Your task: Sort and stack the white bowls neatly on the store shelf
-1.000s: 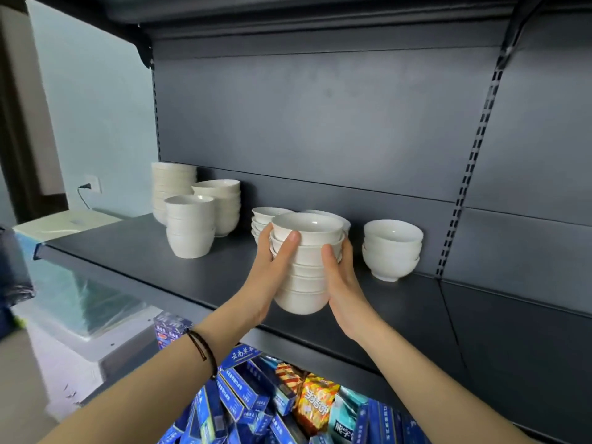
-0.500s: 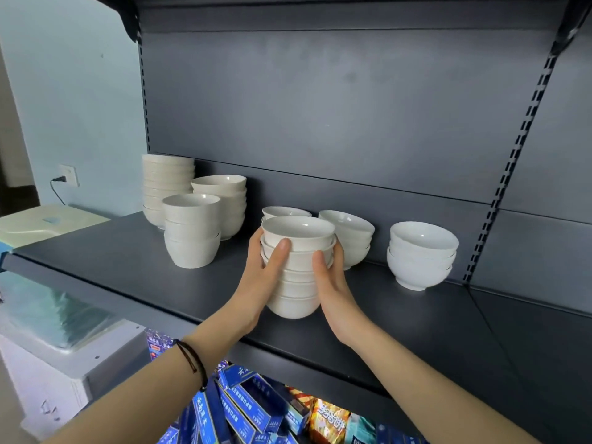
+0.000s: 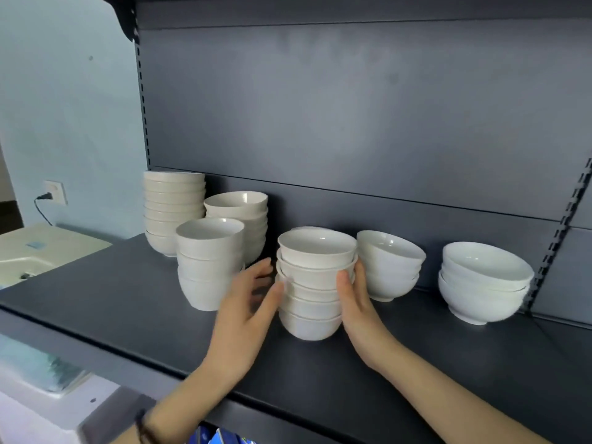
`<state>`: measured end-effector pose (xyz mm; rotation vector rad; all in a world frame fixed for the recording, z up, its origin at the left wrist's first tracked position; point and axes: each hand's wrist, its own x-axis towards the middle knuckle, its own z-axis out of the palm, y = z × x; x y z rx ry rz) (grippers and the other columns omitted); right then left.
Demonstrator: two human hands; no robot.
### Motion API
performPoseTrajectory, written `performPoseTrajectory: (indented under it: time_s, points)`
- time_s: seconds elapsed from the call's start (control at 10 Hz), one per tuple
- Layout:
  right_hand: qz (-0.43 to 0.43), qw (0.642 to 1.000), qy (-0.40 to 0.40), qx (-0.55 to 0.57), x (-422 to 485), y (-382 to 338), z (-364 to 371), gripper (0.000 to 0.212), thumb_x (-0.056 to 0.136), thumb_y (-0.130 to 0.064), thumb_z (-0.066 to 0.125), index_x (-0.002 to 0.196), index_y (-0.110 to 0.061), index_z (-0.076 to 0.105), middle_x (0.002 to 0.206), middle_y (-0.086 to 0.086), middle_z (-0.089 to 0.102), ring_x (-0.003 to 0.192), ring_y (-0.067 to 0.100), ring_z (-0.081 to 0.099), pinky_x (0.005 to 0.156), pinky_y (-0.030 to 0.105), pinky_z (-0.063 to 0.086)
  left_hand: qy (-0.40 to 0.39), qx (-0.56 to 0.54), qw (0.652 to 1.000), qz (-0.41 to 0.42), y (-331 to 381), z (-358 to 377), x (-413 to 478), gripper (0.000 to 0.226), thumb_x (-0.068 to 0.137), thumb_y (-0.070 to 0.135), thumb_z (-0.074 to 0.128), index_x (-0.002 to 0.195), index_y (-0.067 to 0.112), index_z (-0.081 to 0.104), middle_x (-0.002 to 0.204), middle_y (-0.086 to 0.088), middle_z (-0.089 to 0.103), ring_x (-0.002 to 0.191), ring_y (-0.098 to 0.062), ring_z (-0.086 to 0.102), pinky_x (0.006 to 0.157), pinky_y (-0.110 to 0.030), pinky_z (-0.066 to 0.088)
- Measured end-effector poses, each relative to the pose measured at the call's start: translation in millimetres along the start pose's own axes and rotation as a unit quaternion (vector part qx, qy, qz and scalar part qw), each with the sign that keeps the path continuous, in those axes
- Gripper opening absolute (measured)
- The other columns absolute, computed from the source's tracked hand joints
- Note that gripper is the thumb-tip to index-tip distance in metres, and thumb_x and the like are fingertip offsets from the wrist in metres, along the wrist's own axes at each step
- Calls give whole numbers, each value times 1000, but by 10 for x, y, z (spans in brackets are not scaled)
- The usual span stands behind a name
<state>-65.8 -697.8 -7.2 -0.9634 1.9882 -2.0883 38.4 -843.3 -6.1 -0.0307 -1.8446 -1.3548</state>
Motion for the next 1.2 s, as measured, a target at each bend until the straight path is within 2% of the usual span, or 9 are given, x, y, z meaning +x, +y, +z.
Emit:
performPoseTrajectory:
  time_s: [0.1,0.2,0.3,0.4,0.5,0.7,0.9,1.1,1.2]
  points:
    - [2,1000,-1,1,18,7,40,57,82,-62,39,134,-58,14,132,-49,28,113,-37,31,84,-8,32,137,103,983,60,-185,-386,-16,22,77,34,61,98,37,55,99,20,57,88,-15,57,71,-23,48]
    - [3,1000,1,2,50,13,108,48,88,-64,40,131,-62,18,127,-54,35,120,-29,34,89,-4,34,197,153,968,35,-326,-631,183,65,63,45,67,121,28,43,111,16,36,109,-27,45,90,-40,45]
    - [-3,1000,6,0,55,25,197,54,89,-59,44,137,-58,17,132,-49,36,125,-24,35,96,4,33,164,168,969,-78,-399,-705,329,124,36,63,68,144,21,25,136,0,31,130,-27,31,109,-42,30]
    - [-10,1000,-11,-19,44,42,253,86,80,-53,67,144,-53,9,137,-43,37,126,-20,38,97,7,36,75,139,981,-114,-520,-752,411,143,28,59,74,150,27,7,150,-2,17,139,-16,17,113,-37,23]
    - [10,999,-14,-45,17,50,286,121,58,-39,84,148,-49,2,146,-28,36,130,-10,40,97,14,42,26,72,992,-95,-658,-821,470,140,34,45,84,146,38,1,149,7,19,139,-12,23,113,-34,27]
    - [4,996,56,-72,-61,38,484,116,68,-16,88,141,-50,6,146,-25,33,128,-15,37,99,12,42,14,54,996,-71,-677,-962,547,126,46,23,87,142,38,8,138,4,39,119,-8,44,87,-11,34]
    - [-11,983,152,-106,-64,13,758,127,50,-41,87,149,-38,9,152,-17,28,139,5,31,117,37,31,-19,69,994,-88,-752,-1177,653,125,60,6,89,147,31,3,135,-6,42,116,-12,42,95,-28,34]
    - [3,977,183,-109,-118,-17,877,125,51,-44,87,151,-37,12,153,-14,27,140,7,30,118,38,29,-67,59,991,-96,-799,-1264,703,127,60,11,90,147,27,-1,147,-10,35,128,-19,40,98,-28,32]
    - [28,975,181,-130,-281,-60,811,110,65,-36,85,151,-35,16,149,-10,35,136,11,39,115,38,34,-72,78,989,-101,-712,-1363,619,105,70,9,84,145,24,12,136,-9,44,117,-22,47,95,-34,40]
